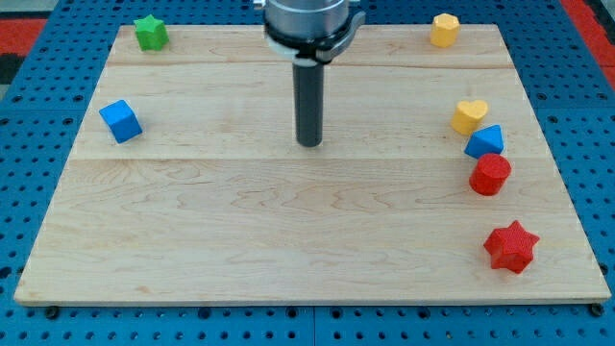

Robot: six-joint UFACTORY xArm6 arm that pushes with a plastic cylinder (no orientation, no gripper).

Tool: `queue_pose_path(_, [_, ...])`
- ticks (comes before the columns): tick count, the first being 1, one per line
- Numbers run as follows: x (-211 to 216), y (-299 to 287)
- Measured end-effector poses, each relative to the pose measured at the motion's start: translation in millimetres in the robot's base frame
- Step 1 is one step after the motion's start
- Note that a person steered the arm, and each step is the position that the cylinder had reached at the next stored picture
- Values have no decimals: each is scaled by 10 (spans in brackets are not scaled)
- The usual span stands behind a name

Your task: Point at the blue triangle

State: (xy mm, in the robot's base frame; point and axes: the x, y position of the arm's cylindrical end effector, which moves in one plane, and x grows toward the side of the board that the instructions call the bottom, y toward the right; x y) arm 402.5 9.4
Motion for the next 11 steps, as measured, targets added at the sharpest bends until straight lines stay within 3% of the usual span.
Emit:
queue_pose_path(2, [-783, 1079])
queue_pose_path(4, [-825, 3183])
queue_pose_path(5, [-714, 3362])
queue_pose_path(7, [133, 3353])
queue_pose_path(11, [247, 2403])
